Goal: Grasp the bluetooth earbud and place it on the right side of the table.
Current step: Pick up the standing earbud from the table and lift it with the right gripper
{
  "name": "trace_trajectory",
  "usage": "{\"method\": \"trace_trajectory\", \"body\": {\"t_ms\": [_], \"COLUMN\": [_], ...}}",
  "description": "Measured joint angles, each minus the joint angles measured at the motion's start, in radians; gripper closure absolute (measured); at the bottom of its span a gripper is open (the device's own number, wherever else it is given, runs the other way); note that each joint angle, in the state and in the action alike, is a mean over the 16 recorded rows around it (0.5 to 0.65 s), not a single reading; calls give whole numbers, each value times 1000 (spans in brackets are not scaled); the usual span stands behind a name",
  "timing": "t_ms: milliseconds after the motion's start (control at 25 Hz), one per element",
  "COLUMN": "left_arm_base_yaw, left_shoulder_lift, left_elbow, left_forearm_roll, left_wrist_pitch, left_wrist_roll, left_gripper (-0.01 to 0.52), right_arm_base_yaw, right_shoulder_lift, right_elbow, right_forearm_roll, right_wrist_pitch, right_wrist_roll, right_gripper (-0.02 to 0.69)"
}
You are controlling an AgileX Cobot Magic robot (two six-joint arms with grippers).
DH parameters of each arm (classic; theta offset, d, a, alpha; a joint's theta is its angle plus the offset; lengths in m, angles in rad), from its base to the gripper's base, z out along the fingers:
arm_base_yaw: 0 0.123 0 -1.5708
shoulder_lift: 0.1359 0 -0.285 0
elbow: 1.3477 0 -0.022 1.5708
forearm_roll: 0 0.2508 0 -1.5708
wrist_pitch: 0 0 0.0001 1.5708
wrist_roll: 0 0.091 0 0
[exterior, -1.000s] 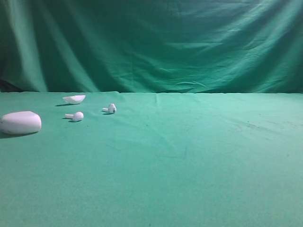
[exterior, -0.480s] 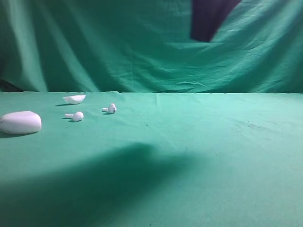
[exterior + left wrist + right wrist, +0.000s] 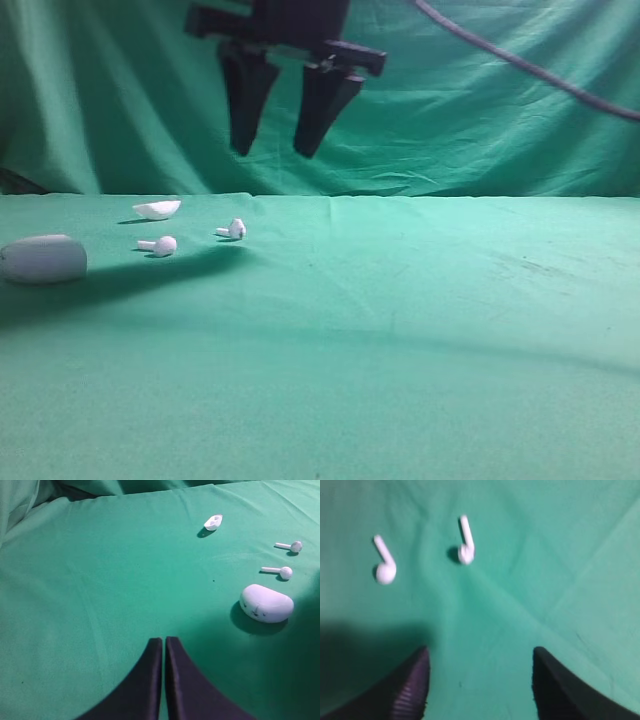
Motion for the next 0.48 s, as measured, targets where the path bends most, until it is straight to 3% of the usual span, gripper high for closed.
{"method": "trace_trajectory", "body": {"t_ms": [200,480], "left_arm_base_yaw": [0,0], "left_shoulder_lift": [0,0], "left_elbow": [0,0], "left_forearm_roll": [0,0], "left_wrist_pitch": [0,0], "left_wrist_roll": [0,0], "left_gripper": [514,514], "right_arm_base_yaw": [24,45], "right_shoulder_lift": [173,348], "right_elbow": [-217,-423], "right_forearm_roll": [-2,-7], "right_wrist_pitch": [63,124], "right_wrist_roll": [38,77], "right_gripper": [249,235]}}
